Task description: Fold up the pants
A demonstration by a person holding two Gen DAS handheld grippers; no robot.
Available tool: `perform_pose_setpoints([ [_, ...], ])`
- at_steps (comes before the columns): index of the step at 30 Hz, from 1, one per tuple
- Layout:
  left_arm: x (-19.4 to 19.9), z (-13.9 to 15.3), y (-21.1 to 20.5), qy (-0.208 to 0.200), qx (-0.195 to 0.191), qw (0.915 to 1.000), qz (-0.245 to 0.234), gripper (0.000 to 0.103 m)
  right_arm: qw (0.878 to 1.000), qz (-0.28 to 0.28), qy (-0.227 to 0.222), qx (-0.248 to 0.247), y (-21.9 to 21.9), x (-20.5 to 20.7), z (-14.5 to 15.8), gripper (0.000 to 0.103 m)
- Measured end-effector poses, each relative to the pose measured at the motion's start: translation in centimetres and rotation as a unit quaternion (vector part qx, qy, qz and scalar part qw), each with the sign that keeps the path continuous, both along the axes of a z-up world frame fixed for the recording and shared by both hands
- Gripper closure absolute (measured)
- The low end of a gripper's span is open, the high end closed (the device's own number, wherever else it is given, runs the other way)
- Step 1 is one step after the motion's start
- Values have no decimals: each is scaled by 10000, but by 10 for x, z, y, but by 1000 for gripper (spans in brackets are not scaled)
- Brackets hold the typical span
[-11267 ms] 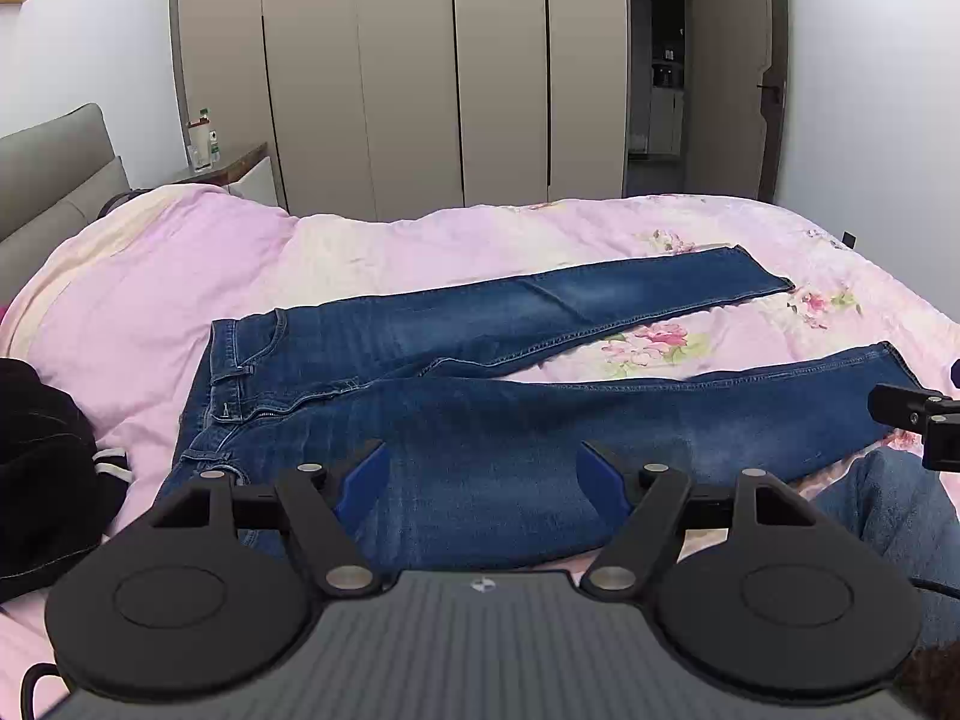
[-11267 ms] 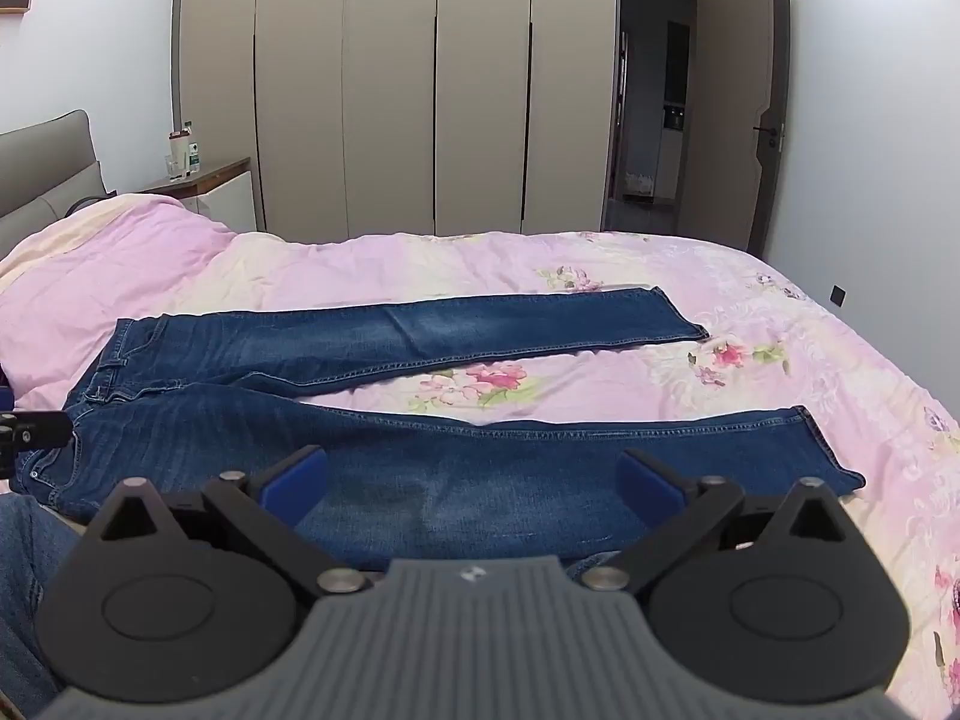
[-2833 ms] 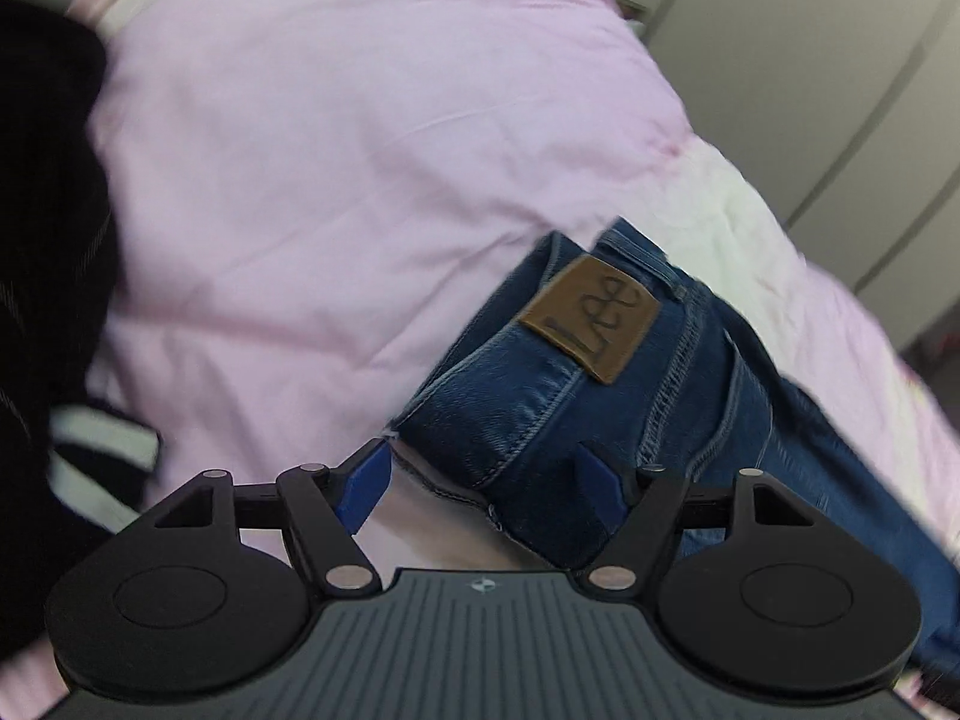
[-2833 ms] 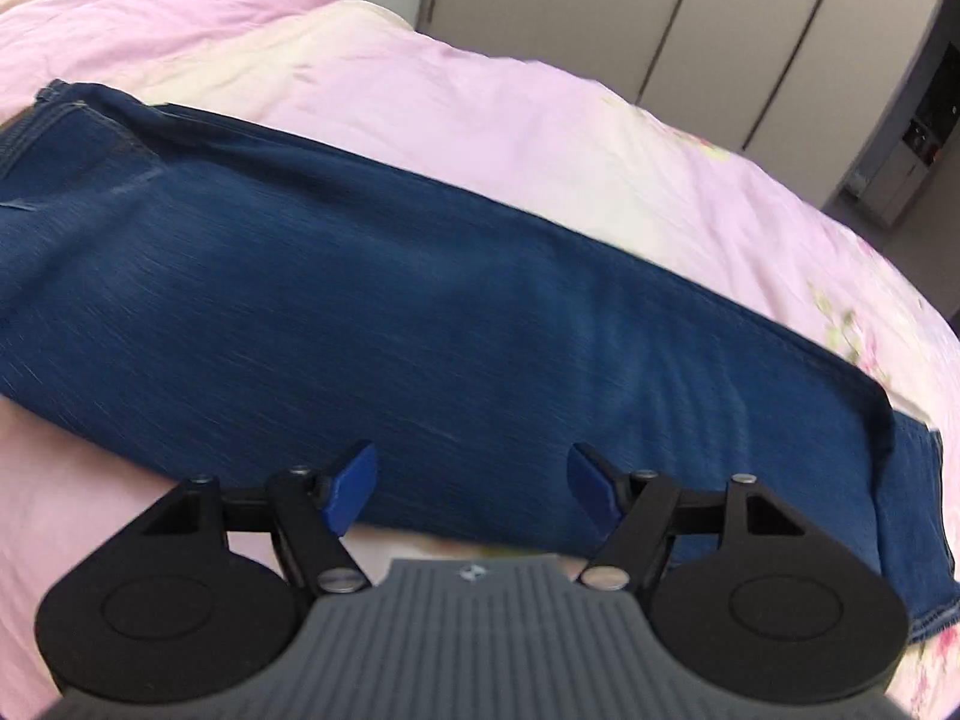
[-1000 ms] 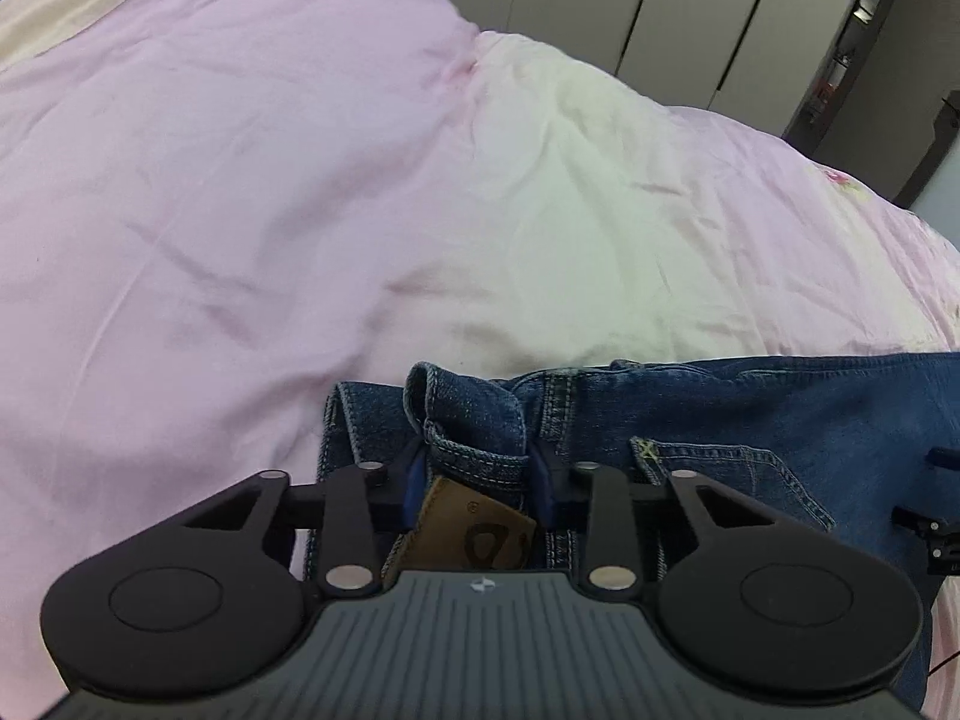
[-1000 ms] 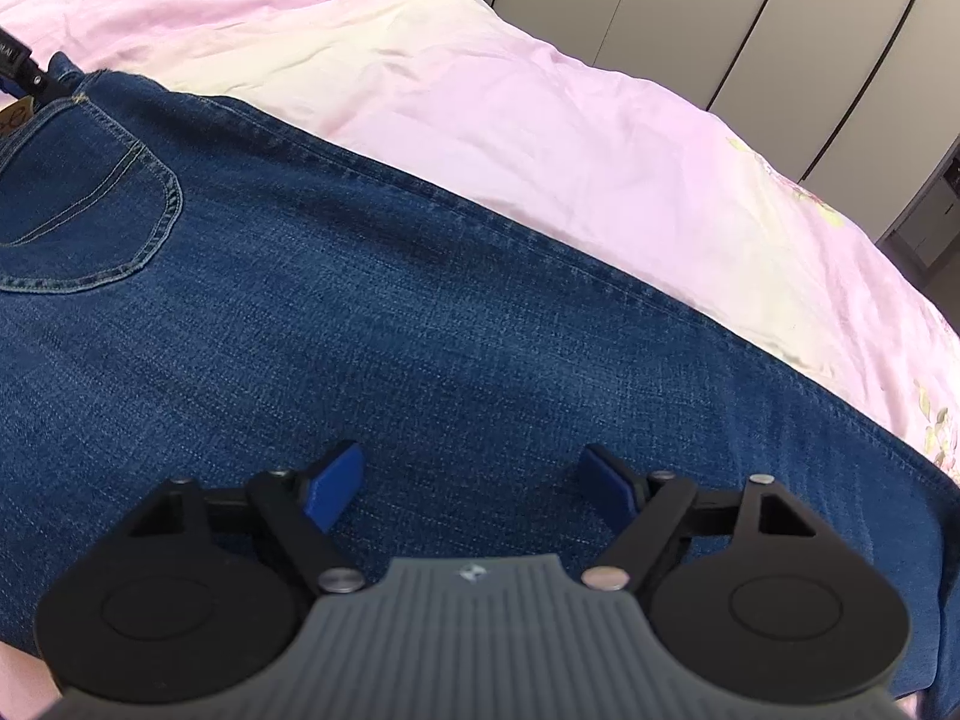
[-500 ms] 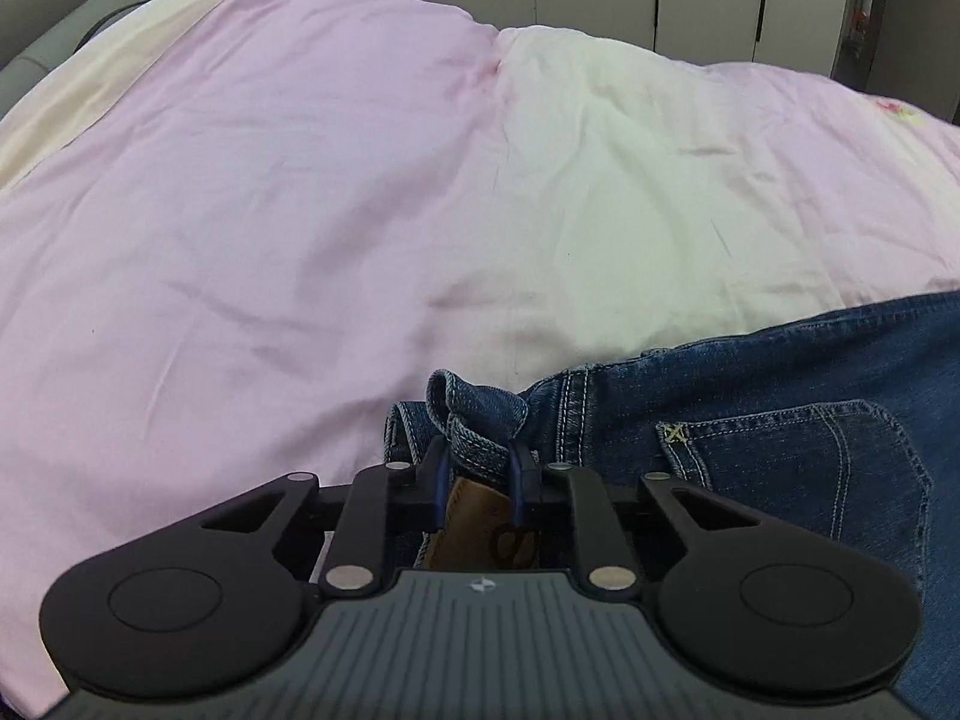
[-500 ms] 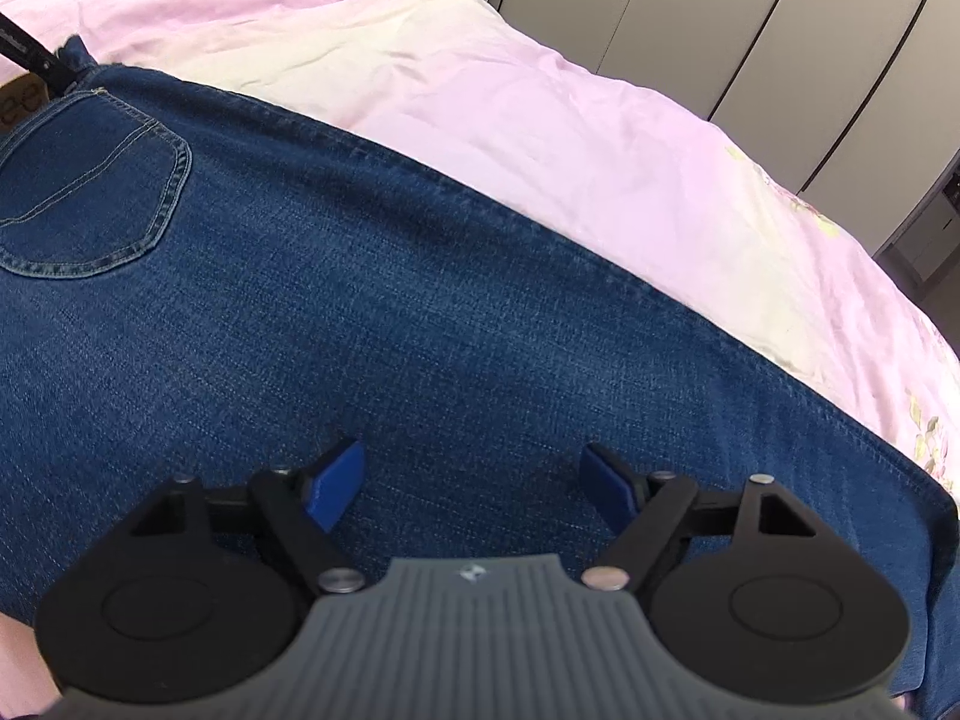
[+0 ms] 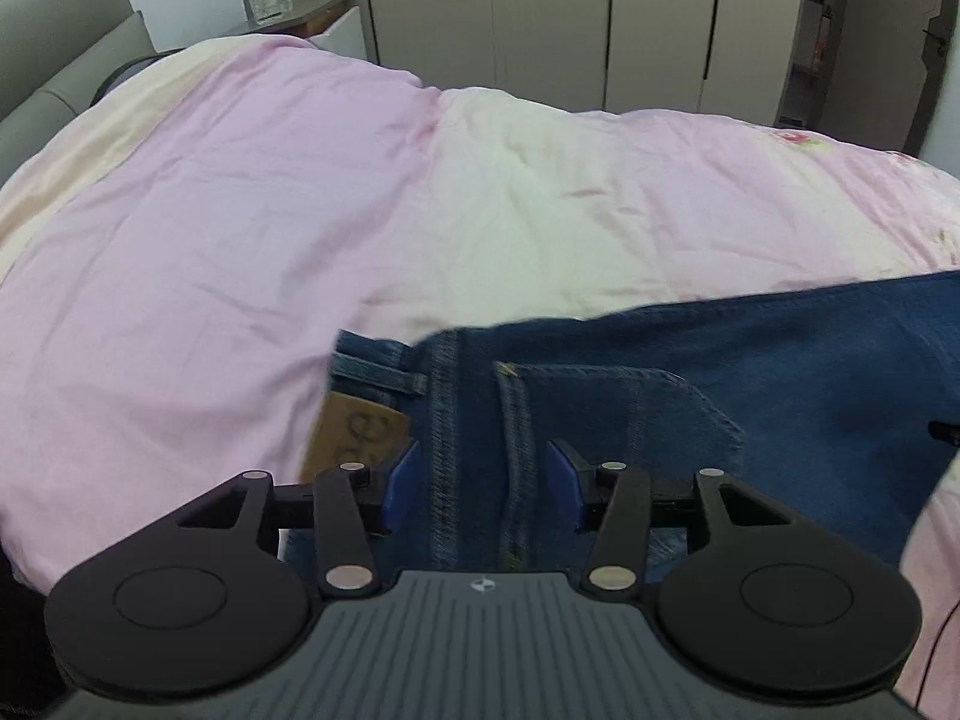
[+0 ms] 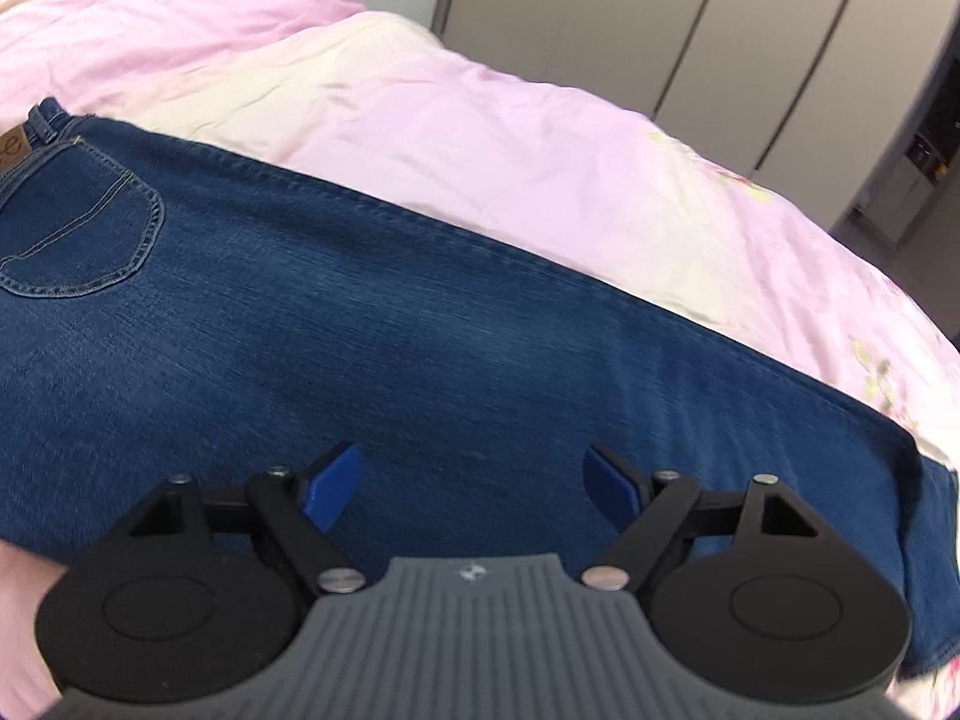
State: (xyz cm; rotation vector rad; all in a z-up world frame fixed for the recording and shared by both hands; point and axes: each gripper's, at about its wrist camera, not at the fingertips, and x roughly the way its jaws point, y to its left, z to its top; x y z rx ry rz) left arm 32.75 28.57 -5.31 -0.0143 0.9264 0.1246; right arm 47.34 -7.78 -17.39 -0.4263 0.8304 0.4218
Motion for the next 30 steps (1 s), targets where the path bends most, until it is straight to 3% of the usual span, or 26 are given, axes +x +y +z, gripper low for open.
perform_pose_setpoints([
  [4, -26, -6, -52, 12, -589, 9979, -280, 46, 9995, -262, -113, -103, -47, -17, 8, 31],
  [8, -40, -22, -103, 47, -702, 9961, -530, 47, 9974, -681, -105, -222, -104, -30, 11, 41],
  [12, -42, -40, -133, 247, -807, 9954, -448, 47, 9940, -1029, -119, -364, -161, -39, 12, 41],
  [14, -46, -45, -140, 225, -1102, 9931, -320, 46, 9922, -1166, -125, -425, -188, -43, 11, 41],
  [16, -53, -49, -150, 138, -1223, 9919, -326, 38, 9903, -1281, -135, -515, -213, -47, 8, 41],
  [19, -54, -58, -177, 226, -606, 9966, -506, 35, 9877, -1369, -175, -733, -246, -45, 0, 41],
  [23, -40, -79, -206, 585, 293, 9951, -741, 35, 9838, -1358, -286, -1137, -283, -34, -15, 39],
  [25, -33, -83, -214, 655, 547, 9934, -762, 35, 9779, -1385, -513, -1477, -295, -24, -23, 27],
  [27, -25, -89, -219, 850, 772, 9905, -750, 35, 9713, -1291, -834, -1814, -308, -18, -28, 22],
  [30, -17, -99, -225, 1058, 1032, 9863, -736, 40, 9617, -873, -1105, -2353, -312, -5, -42, 22],
])
